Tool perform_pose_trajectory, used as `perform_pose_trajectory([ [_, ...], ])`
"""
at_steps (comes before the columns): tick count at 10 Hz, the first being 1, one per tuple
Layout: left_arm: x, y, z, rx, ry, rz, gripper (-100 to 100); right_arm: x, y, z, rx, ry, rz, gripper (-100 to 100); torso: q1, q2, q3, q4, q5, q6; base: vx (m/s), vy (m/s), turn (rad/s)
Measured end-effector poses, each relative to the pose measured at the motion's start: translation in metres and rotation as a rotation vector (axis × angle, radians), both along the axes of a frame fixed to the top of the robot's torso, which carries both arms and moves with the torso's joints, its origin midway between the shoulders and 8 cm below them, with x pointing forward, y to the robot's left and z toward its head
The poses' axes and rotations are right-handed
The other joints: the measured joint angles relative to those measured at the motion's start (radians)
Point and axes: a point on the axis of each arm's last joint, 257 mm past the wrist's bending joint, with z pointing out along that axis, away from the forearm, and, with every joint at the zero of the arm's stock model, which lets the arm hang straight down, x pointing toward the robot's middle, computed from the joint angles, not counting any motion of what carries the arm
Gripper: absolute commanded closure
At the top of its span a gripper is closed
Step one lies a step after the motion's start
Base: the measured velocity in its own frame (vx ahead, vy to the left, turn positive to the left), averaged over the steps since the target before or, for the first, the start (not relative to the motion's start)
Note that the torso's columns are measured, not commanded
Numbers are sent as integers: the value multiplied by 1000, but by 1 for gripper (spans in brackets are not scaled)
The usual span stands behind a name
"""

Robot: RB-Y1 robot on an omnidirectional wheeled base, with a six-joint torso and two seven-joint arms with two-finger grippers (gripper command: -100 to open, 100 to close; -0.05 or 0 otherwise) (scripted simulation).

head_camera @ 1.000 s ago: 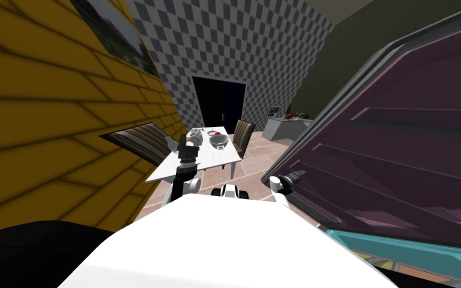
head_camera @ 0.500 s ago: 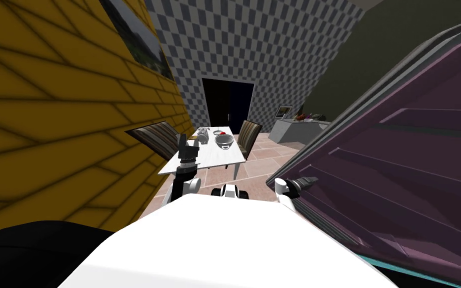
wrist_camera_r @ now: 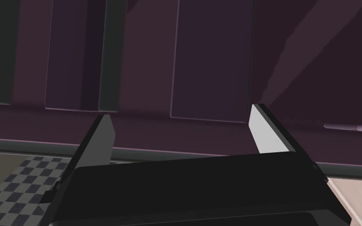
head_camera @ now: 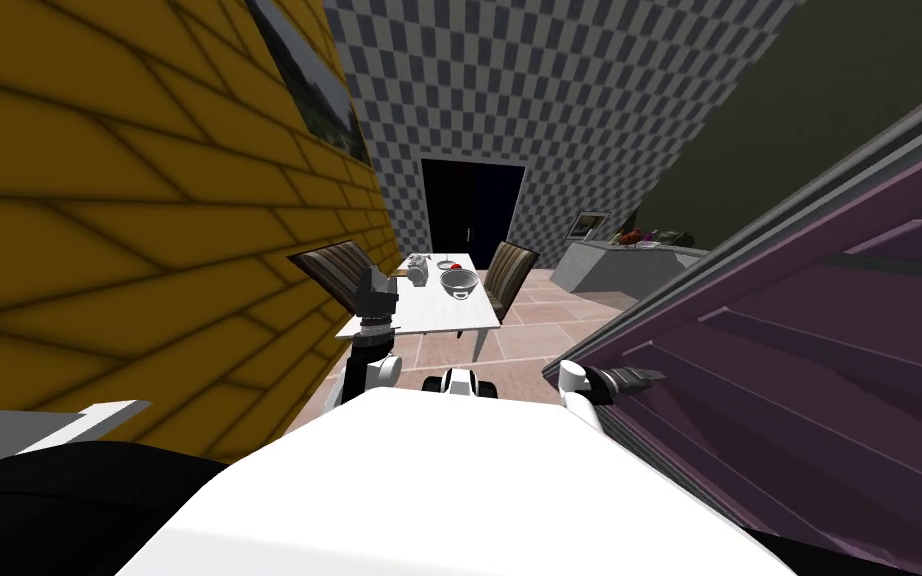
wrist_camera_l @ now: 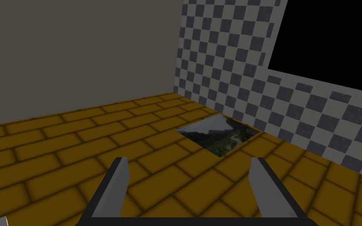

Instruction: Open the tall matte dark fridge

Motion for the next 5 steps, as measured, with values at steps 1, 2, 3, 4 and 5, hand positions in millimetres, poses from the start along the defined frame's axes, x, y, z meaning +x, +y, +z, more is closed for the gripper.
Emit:
perform_pose_trajectory([
  [1,0,0,0,0,0,0,0,-7,-4,-1,4,-7,-18,-100,0,0,0,0,0,1,5,16,182],
  [2,0,0,0,0,0,0,0,-17,-10,-4,9,-11,-46,-100,0,0,0,0,0,0,7,18,300],
  [3,0,0,0,0,0,0,0,-29,-15,-5,17,-24,-75,-100,1,0,0,0,0,0,9,15,91],
  [4,0,0,0,0,0,0,0,-37,-18,-4,21,-30,-96,-100,0,0,0,0,0,1,11,19,143],
  [5,0,0,0,0,0,0,0,-50,-25,-5,26,-37,-124,-100,0,0,0,0,0,0,9,24,271],
])
